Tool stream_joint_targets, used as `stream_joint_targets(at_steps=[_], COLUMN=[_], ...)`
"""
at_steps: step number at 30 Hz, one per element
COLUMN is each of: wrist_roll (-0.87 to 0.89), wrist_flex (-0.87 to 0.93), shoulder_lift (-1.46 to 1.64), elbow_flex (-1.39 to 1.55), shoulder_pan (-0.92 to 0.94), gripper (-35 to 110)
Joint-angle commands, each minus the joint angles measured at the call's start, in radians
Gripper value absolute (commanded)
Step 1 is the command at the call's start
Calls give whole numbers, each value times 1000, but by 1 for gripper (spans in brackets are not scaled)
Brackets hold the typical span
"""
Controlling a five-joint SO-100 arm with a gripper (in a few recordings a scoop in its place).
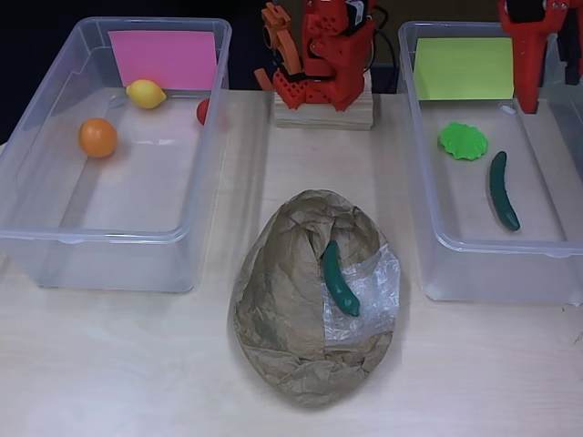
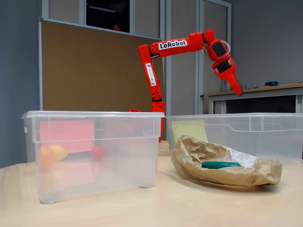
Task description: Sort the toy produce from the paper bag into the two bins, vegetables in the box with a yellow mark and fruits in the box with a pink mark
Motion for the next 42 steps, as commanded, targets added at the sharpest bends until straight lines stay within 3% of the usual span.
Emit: stream_joint_targets(at_steps=[1,5,14,22,28,42], wrist_roll=[-364,-491,-295,-325,-399,-476], wrist_flex=[43,20,20,23,-101,-95], shoulder_lift=[-40,-63,-227,-439,-566,-778], elbow_flex=[-166,-152,-63,-26,-29,-120], shoulder_pan=[152,342,647,690,707,746], gripper=[31,31,34,33,32,30])
